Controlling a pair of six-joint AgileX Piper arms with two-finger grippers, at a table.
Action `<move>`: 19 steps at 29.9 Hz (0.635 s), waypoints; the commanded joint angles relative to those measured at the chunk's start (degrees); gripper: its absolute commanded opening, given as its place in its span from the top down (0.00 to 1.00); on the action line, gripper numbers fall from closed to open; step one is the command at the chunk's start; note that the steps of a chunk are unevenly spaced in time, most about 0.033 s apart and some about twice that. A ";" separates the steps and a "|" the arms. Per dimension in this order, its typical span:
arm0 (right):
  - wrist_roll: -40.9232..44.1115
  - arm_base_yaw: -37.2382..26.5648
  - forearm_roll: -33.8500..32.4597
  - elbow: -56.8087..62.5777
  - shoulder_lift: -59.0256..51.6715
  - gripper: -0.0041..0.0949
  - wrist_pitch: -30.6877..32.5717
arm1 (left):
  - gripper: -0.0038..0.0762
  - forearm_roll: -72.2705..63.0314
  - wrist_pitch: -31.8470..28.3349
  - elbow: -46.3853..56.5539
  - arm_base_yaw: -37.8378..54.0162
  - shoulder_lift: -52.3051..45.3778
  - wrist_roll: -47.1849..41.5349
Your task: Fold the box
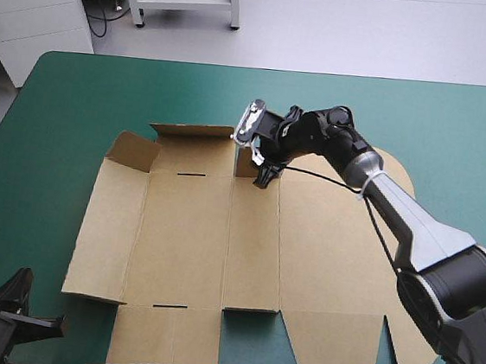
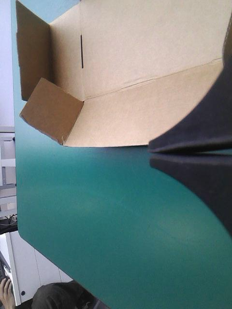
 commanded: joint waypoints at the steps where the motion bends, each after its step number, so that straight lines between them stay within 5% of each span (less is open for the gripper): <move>1: 13.01 0.11 -5.64 -1.95 -7.62 0.46 -2.01 | 0.99 -0.56 -4.35 -1.15 -0.23 -0.62 -0.50; 8: 36.00 -0.63 -16.27 -1.95 -13.34 0.95 1.89 | 0.99 -0.56 -4.35 -1.15 -0.23 -0.62 -0.50; 14: 50.09 -2.74 -17.08 0.86 -16.40 0.98 7.37 | 0.99 0.27 -4.35 -1.15 -0.23 -0.62 -0.50; 19: 50.72 -3.73 -17.76 13.46 -23.22 0.98 6.69 | 0.93 0.27 -4.35 -1.15 -0.23 -0.62 -0.50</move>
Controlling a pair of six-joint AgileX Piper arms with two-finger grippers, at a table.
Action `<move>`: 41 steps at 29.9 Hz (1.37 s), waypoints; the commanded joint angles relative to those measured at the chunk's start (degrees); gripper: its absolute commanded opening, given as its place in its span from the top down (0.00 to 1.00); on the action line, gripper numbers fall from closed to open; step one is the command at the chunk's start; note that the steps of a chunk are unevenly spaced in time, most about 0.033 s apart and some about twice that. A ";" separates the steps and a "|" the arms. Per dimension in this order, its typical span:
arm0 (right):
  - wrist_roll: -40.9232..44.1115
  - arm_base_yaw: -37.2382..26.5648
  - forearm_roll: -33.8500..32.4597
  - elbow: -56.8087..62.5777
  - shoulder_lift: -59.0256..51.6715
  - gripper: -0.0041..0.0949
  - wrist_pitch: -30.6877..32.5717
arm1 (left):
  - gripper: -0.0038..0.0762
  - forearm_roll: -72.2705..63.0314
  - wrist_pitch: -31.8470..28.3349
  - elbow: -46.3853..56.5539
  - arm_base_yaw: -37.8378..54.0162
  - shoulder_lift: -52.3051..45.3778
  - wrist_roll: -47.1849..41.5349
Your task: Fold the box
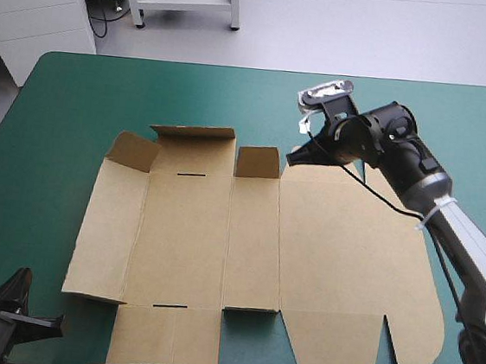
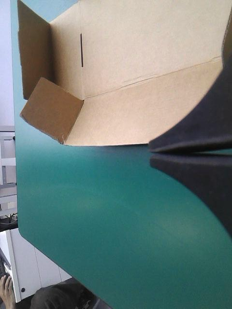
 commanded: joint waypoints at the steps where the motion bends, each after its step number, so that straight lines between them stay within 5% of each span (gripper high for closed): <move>1: 2.36 -0.56 -2.64 9.11 -8.69 0.98 -4.46 | 0.89 0.04 -4.35 -1.15 -0.23 -0.62 -0.50; 6: 8.40 -0.56 -5.27 25.05 -21.06 0.98 -12.17 | 0.50 0.04 -4.35 -1.15 -0.23 -0.62 -0.50; 10: 8.47 -0.56 -5.28 31.82 -30.73 0.98 -11.75 | 0.31 0.04 -4.35 -1.15 -0.23 -0.52 -2.23; 17: 7.54 -0.56 -5.04 42.83 -47.67 0.98 -9.92 | 0.31 0.03 -4.24 -3.27 -0.23 5.88 -2.67; 28: 7.54 -0.56 -2.74 55.32 -70.01 0.98 -8.97 | 0.31 1.58 -0.14 -21.06 -0.23 29.37 -2.15; 32: 7.19 -0.56 -2.00 56.78 -74.99 0.98 -7.99 | 0.31 2.96 5.21 -26.52 -0.23 37.47 1.14; 41: 7.19 -0.56 -1.39 57.21 -78.76 0.98 -4.61 | 0.31 2.68 4.65 -26.75 2.15 49.78 0.56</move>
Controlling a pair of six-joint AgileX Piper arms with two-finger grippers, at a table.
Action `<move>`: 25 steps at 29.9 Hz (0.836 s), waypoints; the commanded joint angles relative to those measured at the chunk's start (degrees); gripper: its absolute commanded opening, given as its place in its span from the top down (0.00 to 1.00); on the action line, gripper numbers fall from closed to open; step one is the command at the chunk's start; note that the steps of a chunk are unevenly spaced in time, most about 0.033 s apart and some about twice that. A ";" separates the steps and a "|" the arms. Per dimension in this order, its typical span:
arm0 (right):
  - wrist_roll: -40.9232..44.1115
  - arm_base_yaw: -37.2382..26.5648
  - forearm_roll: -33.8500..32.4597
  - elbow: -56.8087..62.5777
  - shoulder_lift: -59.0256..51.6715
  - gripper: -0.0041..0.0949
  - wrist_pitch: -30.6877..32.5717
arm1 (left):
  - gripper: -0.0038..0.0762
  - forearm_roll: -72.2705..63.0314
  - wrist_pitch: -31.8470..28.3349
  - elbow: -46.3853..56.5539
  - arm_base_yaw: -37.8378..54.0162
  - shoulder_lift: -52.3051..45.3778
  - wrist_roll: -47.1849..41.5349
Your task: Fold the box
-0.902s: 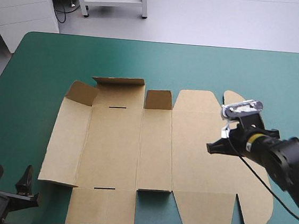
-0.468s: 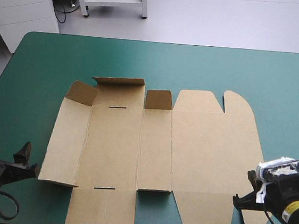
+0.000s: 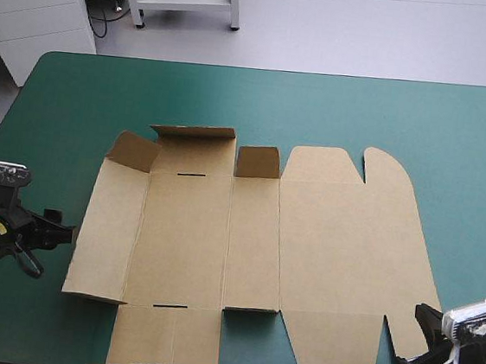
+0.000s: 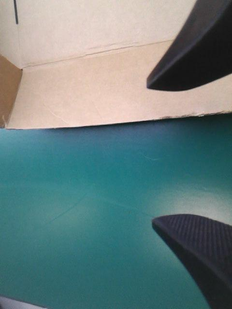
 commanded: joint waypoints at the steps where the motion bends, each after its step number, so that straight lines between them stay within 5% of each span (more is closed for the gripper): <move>1: -0.59 -0.21 0.35 -1.34 0.59 0.98 -2.97 | 0.31 -1.59 -4.04 -1.95 2.94 4.09 -1.60; 7: -1.77 -0.21 0.48 -1.34 0.59 0.98 -3.09 | 0.31 -14.64 0.37 -1.95 14.42 12.99 8.13; 11: -3.55 -0.21 1.58 -1.34 0.59 0.98 -3.09 | 0.31 -31.40 10.95 -1.95 21.58 21.74 19.50; 15: -4.58 -0.21 2.12 -1.34 0.59 0.98 -3.09 | 0.31 -34.63 17.37 -1.95 22.62 29.62 21.15; 25: -5.67 -0.21 2.99 -1.34 0.59 0.98 -2.95 | 0.31 -36.05 18.17 -0.43 22.50 32.85 21.19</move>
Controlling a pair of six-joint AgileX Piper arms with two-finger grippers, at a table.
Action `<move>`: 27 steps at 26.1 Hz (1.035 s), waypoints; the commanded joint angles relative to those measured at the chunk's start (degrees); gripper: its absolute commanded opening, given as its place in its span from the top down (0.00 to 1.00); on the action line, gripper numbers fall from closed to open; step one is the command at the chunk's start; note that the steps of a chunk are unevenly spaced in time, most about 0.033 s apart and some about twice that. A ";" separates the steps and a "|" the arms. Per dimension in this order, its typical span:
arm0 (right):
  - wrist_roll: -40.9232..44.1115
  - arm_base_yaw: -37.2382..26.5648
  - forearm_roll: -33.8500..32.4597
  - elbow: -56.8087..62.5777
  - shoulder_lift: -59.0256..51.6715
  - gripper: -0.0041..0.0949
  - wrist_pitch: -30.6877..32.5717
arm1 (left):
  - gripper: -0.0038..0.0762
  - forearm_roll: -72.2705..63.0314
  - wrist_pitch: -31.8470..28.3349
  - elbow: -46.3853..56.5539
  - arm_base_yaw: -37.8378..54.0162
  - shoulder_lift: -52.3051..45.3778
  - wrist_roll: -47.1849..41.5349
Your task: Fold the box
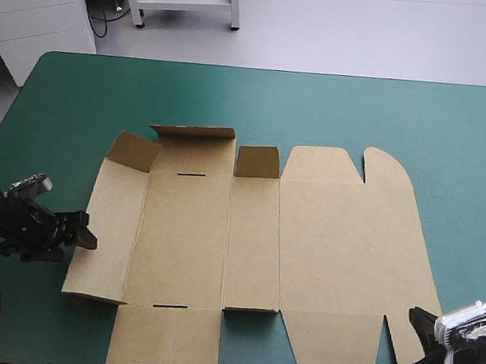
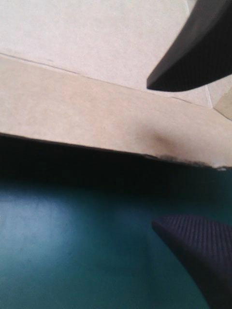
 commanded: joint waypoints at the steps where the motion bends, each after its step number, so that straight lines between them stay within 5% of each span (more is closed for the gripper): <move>1: -0.61 -0.21 0.17 -1.34 0.60 0.98 -3.45 | 0.31 -4.82 4.19 0.96 -0.02 -1.40 0.29; 11: -0.61 -0.21 1.16 -1.34 0.60 0.98 -3.38 | 0.31 -12.18 5.11 5.09 -8.55 -1.40 3.75; 16: -0.61 -0.21 1.30 -1.34 0.60 0.98 -2.62 | 0.55 -12.44 5.88 5.09 -8.95 -1.40 4.07; 21: -0.61 -0.21 1.30 -1.34 0.60 0.98 -0.97 | 0.99 -12.44 4.54 4.98 -8.95 -1.40 4.33; 27: -0.50 -0.21 1.34 -1.34 0.60 0.98 -0.20 | 0.99 -11.96 5.88 0.19 -8.95 -1.40 4.51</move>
